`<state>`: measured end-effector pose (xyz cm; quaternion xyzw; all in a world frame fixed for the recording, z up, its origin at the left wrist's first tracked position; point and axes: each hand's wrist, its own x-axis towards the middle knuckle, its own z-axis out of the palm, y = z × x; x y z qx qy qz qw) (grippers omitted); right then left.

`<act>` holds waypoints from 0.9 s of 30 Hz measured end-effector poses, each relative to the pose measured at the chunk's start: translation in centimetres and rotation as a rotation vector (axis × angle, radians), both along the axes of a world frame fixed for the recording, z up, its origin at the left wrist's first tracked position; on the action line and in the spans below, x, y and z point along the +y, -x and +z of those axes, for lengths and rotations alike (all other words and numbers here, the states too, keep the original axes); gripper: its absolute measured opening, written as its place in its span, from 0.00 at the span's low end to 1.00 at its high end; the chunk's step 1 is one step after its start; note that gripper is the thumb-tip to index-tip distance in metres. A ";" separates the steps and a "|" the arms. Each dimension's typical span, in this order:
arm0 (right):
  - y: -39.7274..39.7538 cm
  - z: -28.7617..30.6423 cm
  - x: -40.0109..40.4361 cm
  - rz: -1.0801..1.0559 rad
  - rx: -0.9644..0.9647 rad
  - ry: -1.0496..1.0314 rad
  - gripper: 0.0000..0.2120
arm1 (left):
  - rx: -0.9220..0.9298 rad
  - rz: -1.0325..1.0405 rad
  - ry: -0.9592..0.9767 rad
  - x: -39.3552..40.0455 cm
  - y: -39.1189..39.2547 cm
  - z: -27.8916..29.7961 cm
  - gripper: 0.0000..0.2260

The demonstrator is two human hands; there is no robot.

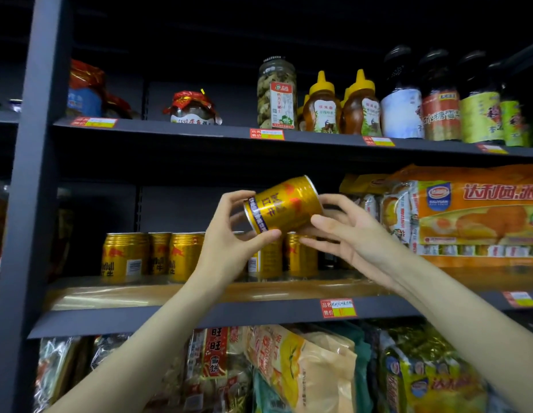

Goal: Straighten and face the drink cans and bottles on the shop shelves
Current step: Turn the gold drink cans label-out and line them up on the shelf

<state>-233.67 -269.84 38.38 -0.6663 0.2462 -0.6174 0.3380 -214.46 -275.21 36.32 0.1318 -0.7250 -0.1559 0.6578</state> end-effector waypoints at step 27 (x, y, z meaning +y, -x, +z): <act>8.6 5.8 -8.6 -0.681 1.220 0.097 0.19 | -1.062 0.866 0.088 -6.0 5.2 3.6 0.31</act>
